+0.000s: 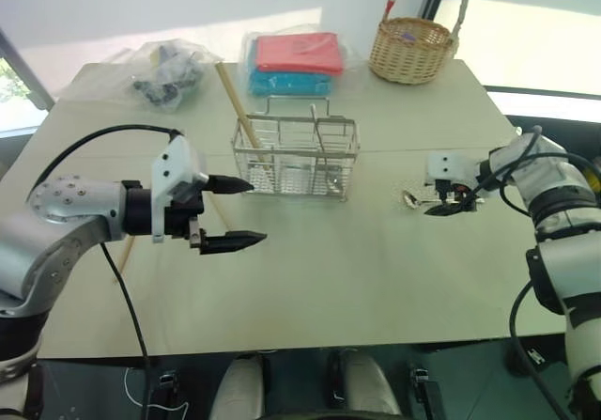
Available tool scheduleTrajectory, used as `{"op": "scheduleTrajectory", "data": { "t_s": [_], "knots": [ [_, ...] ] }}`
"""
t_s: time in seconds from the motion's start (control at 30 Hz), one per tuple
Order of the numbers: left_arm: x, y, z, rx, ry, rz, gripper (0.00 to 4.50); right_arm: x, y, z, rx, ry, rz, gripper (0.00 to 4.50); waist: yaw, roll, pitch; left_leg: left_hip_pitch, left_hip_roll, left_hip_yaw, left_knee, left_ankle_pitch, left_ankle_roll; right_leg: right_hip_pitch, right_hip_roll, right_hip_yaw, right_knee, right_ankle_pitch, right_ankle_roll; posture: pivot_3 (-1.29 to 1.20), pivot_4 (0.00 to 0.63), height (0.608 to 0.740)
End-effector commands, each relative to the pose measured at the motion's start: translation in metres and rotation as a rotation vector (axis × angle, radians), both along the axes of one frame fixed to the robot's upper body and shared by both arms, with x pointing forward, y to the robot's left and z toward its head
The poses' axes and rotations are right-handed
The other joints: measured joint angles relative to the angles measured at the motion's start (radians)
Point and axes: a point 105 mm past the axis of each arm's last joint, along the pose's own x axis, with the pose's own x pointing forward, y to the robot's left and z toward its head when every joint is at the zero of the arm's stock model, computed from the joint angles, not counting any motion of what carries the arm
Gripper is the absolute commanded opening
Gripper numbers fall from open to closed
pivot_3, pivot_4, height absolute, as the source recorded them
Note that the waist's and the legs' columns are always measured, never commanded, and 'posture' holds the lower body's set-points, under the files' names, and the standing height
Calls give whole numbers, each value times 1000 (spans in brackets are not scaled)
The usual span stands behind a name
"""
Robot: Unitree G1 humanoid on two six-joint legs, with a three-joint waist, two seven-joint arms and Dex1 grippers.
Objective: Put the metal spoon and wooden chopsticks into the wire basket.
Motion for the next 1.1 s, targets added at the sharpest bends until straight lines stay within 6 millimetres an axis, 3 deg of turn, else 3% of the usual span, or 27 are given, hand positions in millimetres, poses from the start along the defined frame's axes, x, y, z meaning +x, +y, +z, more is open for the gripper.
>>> {"op": "scheduleTrajectory", "data": {
  "t_s": [0.03, 0.13, 0.17, 0.53, 0.67, 1.1],
  "knots": [
    [-1, 0, 11, -6, -41, -2, 4500, 5, -5, 15, -21, -39, -16, 1655, 0, 0, 0, 0, 0, 0, 0, 0, 0, 0, 0, 0, 0, 0, 0, 0, 150, 706],
    [-1, -1, 14, -13, -44, -3, 4500, 6, -6, 14, -28, -41, -33, 82, -2, 0, 0, 0, 0, 0, 0, 0, 0, 0, 0, 0, 0, 0, 0, 0, 150, 706],
    [-1, -2, 15, -16, -45, -4, 4500, 5, -7, 14, -32, -36, -36, 26, -2, 0, 0, 0, 0, 0, 0, 0, 0, 0, 0, 0, 0, 0, 0, 0, 150, 706],
    [2, 2, 20, -22, -67, 19, 4500, 3, -5, 9, -55, -6, -7, 26, -2, 0, 0, 1, 0, 0, 0, 0, 0, 0, 0, 0, 0, 0, 0, 0, 150, 706],
    [3, 2, 20, -27, -75, 24, 4500, 3, -6, 10, -70, -24, 6, 1319, -2, 0, 0, 1, 0, 0, 0, 0, 0, 0, 0, 0, 0, 0, 0, 0, 150, 706],
    [6, 1, 26, -40, -97, 40, 4500, 1, -6, 3, -70, 13, -6, 1319, -2, 0, 0, 1, 0, 0, 0, 0, 0, 0, 0, 0, 0, 0, 0, 0, 150, 706]
  ]
}}
